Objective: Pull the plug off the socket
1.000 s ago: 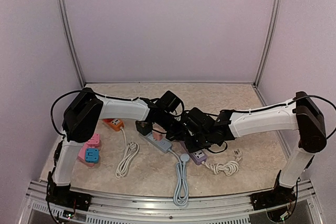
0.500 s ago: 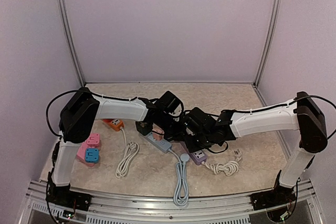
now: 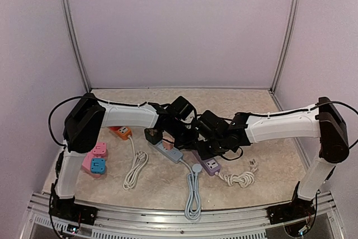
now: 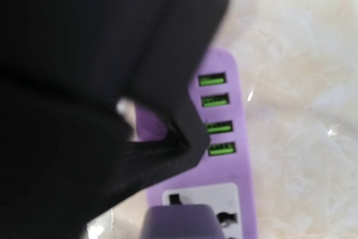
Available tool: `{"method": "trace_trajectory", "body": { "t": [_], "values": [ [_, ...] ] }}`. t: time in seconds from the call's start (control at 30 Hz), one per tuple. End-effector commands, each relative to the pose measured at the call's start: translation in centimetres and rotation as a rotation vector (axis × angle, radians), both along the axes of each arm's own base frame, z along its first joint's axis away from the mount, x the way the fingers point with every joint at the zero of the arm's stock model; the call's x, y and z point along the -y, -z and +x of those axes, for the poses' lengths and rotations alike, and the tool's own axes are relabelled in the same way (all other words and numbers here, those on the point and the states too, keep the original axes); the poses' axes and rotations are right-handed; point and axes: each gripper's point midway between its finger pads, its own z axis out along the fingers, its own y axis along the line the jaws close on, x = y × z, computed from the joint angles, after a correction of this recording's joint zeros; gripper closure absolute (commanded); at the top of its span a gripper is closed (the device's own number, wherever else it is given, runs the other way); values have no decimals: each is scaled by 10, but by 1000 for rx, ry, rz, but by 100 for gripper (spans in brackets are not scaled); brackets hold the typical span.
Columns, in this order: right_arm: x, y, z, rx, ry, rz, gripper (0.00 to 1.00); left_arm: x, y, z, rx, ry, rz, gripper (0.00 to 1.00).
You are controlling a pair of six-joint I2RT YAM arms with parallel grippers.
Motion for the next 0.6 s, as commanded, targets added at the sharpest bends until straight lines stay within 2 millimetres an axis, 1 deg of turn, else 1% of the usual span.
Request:
{"method": "trace_trajectory", "body": {
  "t": [0.0, 0.13, 0.27, 0.33, 0.43, 0.57],
  "values": [
    [7, -46, 25, 112, 55, 3, 95, -62, 96, -34, -131, -22, 334, 100],
    [6, -49, 25, 106, 48, -8, 95, -65, 102, -38, -144, -21, 345, 100],
    [13, -53, 22, 98, 49, -11, 95, -61, 95, -34, -126, -16, 330, 100],
    [23, -54, 22, 99, 63, -27, 95, -55, 84, -28, -104, -11, 308, 100],
    [42, -61, 29, 110, 99, -25, 94, -45, 65, -18, -67, -2, 271, 100],
    [62, -66, 42, 110, 137, 19, 93, -29, 29, -2, 2, 20, 212, 100]
  ]
}}
